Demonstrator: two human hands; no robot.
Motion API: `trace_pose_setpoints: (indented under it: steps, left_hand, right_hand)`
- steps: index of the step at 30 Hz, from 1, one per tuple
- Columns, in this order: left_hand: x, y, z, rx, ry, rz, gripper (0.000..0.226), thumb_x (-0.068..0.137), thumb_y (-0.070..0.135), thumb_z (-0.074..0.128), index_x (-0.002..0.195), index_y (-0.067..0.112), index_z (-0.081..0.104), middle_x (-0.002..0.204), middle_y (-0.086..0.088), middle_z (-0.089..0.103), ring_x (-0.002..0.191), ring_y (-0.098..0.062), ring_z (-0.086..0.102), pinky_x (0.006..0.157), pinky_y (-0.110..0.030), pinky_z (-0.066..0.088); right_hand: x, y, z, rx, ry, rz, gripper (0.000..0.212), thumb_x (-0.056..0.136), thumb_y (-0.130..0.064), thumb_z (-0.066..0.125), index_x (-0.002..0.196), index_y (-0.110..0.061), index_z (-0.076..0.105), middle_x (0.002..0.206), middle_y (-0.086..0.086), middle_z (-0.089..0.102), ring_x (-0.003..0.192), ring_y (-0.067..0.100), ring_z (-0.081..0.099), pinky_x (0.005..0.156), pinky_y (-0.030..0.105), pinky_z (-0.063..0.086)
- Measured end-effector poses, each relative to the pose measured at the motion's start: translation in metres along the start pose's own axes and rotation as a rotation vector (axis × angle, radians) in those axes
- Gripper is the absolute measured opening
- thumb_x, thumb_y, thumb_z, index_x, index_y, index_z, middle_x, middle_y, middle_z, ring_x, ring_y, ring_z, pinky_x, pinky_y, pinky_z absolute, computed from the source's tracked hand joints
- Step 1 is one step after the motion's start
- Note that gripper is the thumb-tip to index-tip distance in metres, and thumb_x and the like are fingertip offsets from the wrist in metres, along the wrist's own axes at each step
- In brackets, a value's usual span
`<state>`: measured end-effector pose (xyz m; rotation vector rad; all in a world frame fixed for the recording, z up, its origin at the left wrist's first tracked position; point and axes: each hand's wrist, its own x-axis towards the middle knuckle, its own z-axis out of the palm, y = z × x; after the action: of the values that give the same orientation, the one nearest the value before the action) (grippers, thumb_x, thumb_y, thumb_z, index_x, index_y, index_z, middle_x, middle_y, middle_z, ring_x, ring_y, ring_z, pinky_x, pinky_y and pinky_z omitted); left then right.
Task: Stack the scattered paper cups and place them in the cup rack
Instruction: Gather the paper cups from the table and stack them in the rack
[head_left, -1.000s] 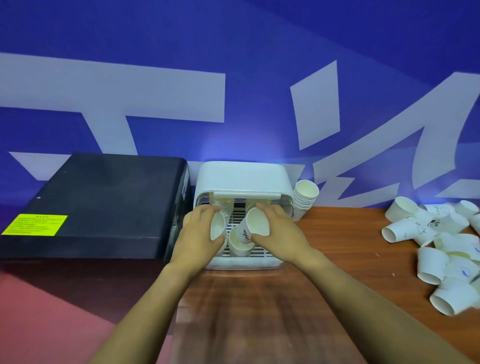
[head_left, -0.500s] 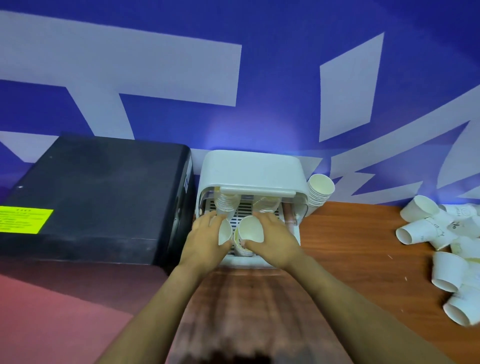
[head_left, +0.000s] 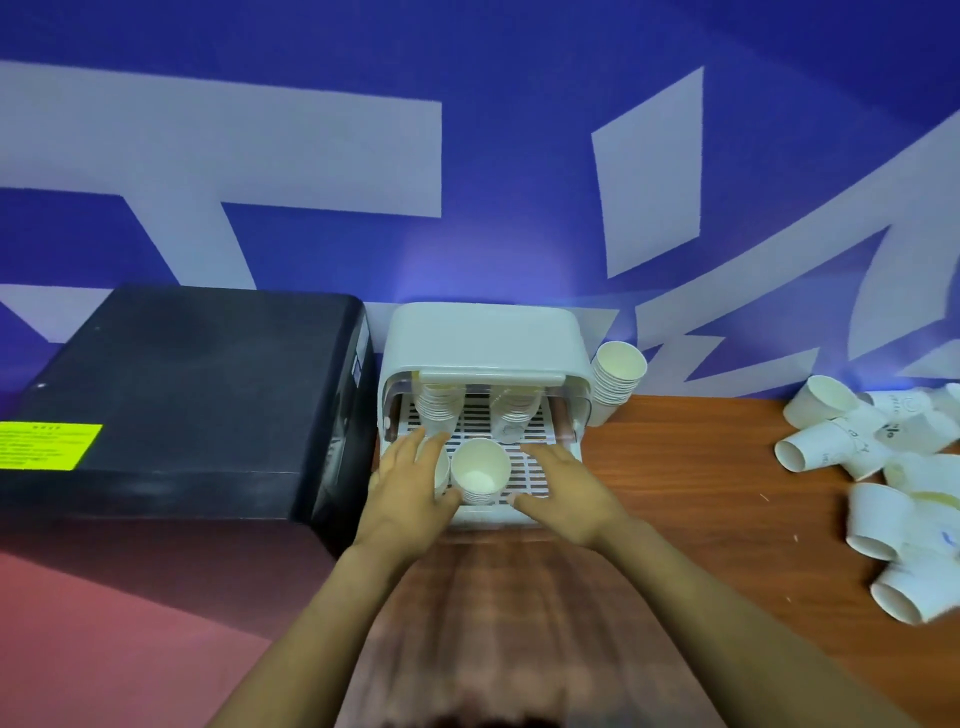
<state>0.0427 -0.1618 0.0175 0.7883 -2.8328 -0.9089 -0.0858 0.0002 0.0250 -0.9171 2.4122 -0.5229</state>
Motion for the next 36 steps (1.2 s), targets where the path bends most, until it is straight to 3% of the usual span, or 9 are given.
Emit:
trace_pose_setpoints:
  steps: [7,16,28,32,36]
  left_hand:
    - [-0.032,0.049,0.020,-0.120,-0.070,0.146,0.053,0.088,0.027,0.060,0.138,0.023,0.042,0.139,0.002,0.045,0.126,-0.019,0.042,0.107,-0.032,0.034]
    - [-0.074,0.125,0.069,-0.142,-0.153,0.154,0.049,0.089,0.028,0.060,0.136,0.022,0.044,0.136,0.003,0.047,0.126,-0.012,0.045,0.103,-0.021,0.031]
    - [-0.113,0.278,0.206,-0.098,-0.208,0.138,0.047,0.086,0.032,0.061,0.130,0.026,0.047,0.126,0.000,0.052,0.120,-0.020,0.050,0.101,-0.036,0.041]
    - [-0.122,0.302,0.231,-0.083,-0.266,0.126,0.047,0.086,0.033,0.061,0.130,0.025,0.047,0.126,-0.002,0.052,0.121,-0.022,0.049,0.099,-0.036,0.042]
    - [-0.101,0.313,0.234,-0.047,-0.250,0.126,0.046,0.086,0.030,0.063,0.129,0.021,0.049,0.126,-0.005,0.053,0.119,-0.024,0.051,0.099,-0.034,0.041]
  right_hand:
    - [-0.066,0.042,-0.011,-0.033,-0.020,0.092,0.060,0.087,-0.036,0.062,0.140,-0.022,0.039,0.139,0.003,0.041,0.128,0.018,0.041,0.106,0.026,0.033]
    - [-0.129,0.122,-0.047,0.032,0.009,0.121,0.055,0.085,-0.039,0.063,0.136,-0.025,0.045,0.135,-0.001,0.043,0.123,0.015,0.046,0.106,0.028,0.036]
    - [-0.233,0.320,-0.108,0.043,-0.015,0.174,0.051,0.086,-0.039,0.062,0.132,-0.023,0.047,0.130,0.001,0.045,0.120,0.014,0.045,0.101,0.028,0.038]
    - [-0.240,0.350,-0.117,0.068,-0.039,0.171,0.051,0.087,-0.036,0.062,0.133,-0.021,0.047,0.135,0.003,0.043,0.124,0.016,0.043,0.100,0.026,0.036]
    - [-0.230,0.356,-0.125,0.072,-0.009,0.158,0.051,0.087,-0.039,0.061,0.133,-0.023,0.047,0.132,0.001,0.046,0.115,0.014,0.049,0.100,0.032,0.042]
